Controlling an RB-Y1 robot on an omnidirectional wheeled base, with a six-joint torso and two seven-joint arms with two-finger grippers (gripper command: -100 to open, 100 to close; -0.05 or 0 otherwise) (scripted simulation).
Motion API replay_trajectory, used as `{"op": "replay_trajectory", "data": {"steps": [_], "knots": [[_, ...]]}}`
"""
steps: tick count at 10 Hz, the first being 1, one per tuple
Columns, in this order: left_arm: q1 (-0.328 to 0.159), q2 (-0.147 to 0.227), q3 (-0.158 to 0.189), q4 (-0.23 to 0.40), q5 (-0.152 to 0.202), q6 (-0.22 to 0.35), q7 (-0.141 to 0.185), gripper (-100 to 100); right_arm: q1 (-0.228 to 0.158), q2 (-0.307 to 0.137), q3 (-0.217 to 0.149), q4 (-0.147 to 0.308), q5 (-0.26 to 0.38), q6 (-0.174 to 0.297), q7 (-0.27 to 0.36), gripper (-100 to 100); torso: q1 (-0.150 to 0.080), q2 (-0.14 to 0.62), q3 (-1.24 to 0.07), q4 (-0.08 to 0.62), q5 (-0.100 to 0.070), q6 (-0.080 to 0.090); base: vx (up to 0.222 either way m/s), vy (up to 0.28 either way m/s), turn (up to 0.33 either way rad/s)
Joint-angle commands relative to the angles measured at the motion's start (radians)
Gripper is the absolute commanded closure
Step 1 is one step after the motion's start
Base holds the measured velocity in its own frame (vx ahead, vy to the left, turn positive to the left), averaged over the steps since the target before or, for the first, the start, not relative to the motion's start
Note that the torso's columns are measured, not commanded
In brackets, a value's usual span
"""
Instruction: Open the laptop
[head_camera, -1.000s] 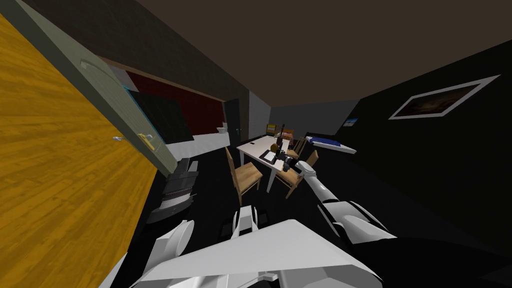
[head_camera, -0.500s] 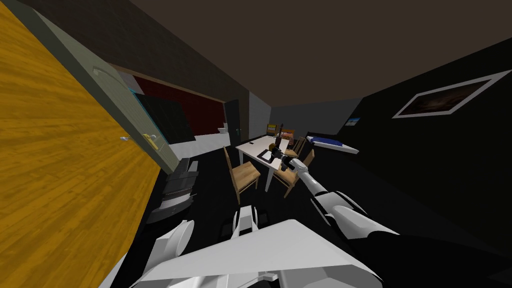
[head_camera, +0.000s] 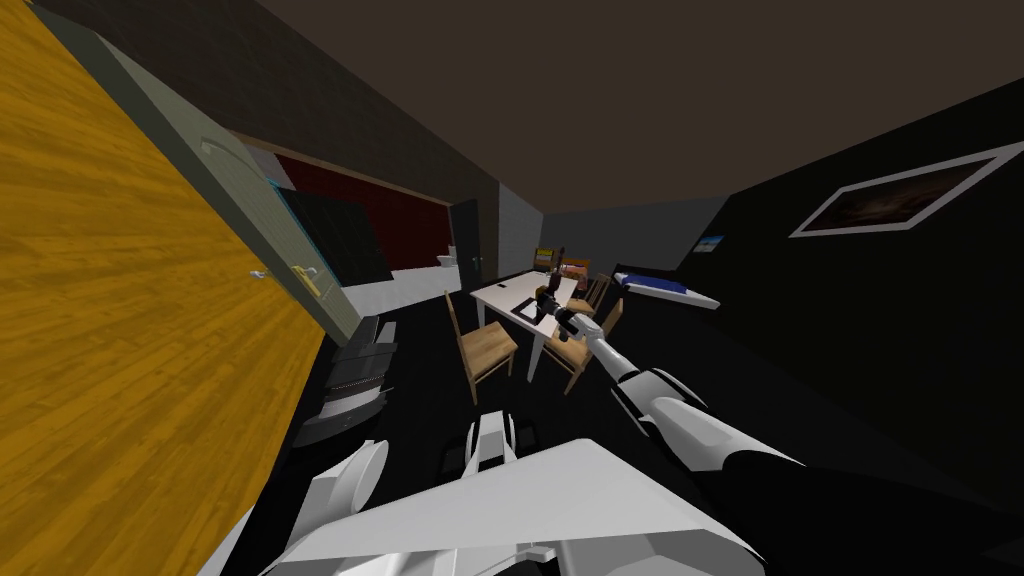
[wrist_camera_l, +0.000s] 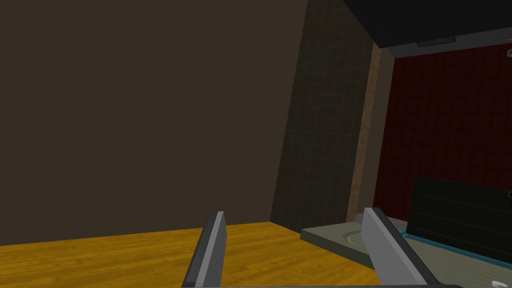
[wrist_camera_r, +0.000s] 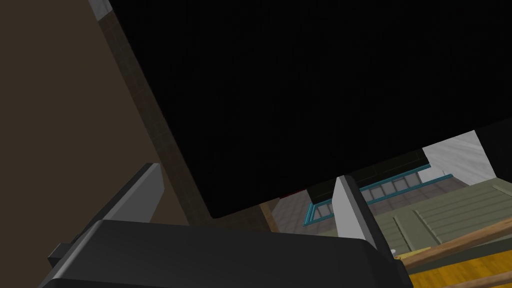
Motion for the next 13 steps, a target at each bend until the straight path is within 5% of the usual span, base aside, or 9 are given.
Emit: {"op": "replay_trajectory", "data": {"steps": [1, 5, 7, 8, 13], "knots": [[0.0, 0.0, 0.0, 0.0, 0.0, 0.0, 0.0, 0, -0.058, 0.009, 0.072, 0.027, -0.048, 0.065, 0.033, -100, 0.001, 0.0, 0.0, 0.0, 0.0, 0.0, -0.047, -0.068, 0.025], [0.0, 0.0, 0.0, 0.0, 0.0, 0.0, 0.0, 0, -0.13, 0.019, 0.165, 0.064, -0.114, 0.139, 0.078, -100, 0.001, 0.001, 0.001, 0.0, 0.0, 0.001, -0.044, -0.056, 0.018], [0.0, 0.0, 0.0, 0.0, 0.0, 0.0, 0.0, 0, -0.124, 0.022, 0.158, 0.065, -0.109, 0.128, 0.079, -100, 0.0, 0.0, 0.0, 0.0, 0.0, 0.0, -0.028, -0.044, 0.011], [0.0, 0.0, 0.0, 0.0, 0.0, 0.0, 0.0, 0, -0.094, 0.014, 0.125, 0.046, -0.081, 0.102, 0.055, 100, 0.002, -0.001, 0.0, 0.0, 0.0, 0.0, 0.034, 0.038, -0.031], [0.0, 0.0, 0.0, 0.0, 0.0, 0.0, 0.0, 0, 0.013, -0.001, -0.003, -0.01, 0.018, -0.009, -0.012, 100, -0.001, 0.001, 0.001, 0.0, 0.0, 0.0, 0.056, 0.081, -0.024]]}}
